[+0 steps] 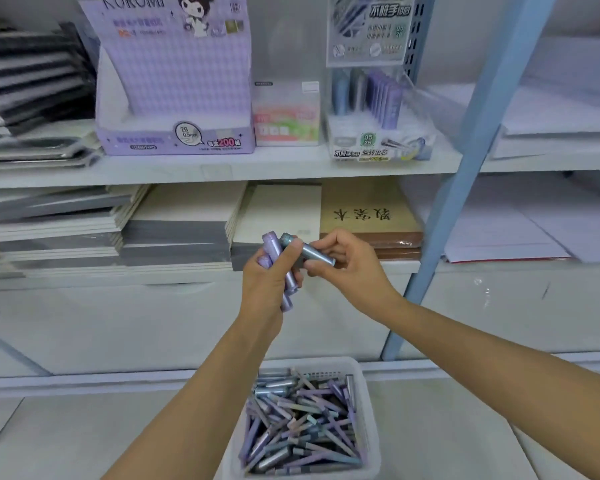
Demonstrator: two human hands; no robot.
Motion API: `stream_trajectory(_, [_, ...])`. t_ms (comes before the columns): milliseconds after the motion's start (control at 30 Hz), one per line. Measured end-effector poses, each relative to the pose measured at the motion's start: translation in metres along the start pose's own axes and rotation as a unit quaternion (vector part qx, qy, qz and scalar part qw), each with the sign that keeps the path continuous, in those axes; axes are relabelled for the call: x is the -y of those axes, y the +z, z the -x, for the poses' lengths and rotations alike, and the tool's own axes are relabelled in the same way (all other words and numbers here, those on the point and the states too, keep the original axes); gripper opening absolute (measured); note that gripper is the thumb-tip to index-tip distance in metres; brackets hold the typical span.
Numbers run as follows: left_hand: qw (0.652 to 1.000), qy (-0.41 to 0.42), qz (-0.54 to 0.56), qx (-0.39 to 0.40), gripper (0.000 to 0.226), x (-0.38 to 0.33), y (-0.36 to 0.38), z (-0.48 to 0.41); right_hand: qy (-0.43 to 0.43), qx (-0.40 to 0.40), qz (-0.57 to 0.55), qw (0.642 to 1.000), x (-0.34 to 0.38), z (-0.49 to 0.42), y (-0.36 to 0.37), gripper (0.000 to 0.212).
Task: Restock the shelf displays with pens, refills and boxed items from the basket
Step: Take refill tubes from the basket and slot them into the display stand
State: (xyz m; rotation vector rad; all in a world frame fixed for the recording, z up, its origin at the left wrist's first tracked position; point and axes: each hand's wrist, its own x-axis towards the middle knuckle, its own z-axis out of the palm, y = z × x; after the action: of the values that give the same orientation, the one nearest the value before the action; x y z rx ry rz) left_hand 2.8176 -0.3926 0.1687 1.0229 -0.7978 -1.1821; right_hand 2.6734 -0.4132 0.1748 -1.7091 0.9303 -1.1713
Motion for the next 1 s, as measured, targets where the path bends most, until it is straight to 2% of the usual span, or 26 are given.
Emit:
stream_trajectory(167, [0.998,0.053,-0.038,-0.001,0.021,-0.038,0.025,-0.004,-0.012,-0.001,-0.028,1.000,0.038,-0.008,-0.018,0.019])
stream_trajectory(267, [0.994,0.093,-0.060,0.024,0.016,-0.060,0.038,-0.004,-0.026,-0.009,-0.037,0.999,0.059,-0.016,-0.037,0.015])
stream_trajectory(433, [0.985,0.121,-0.094,0.077,0.022,-0.083,0.054,0.002,-0.056,-0.025,-0.058,0.996,0.090,-0.021,-0.054,0.036])
stream_trajectory(567, [0.980,0.091,-0.136,0.113,0.009,-0.092,0.067,0.009,-0.093,-0.069,-0.047,0.992,0.108,-0.027,-0.058,0.047])
stream_trajectory(700, [0.975,0.108,-0.147,0.123,0.004,-0.102,0.076,0.011,-0.133,-0.095,-0.004,0.986,0.117,-0.030,-0.061,0.066])
stream_trajectory(1000, [0.968,0.106,-0.174,0.144,0.009,-0.119,0.076,-0.005,-0.143,-0.102,-0.021,0.984,0.137,-0.055,-0.077,0.023])
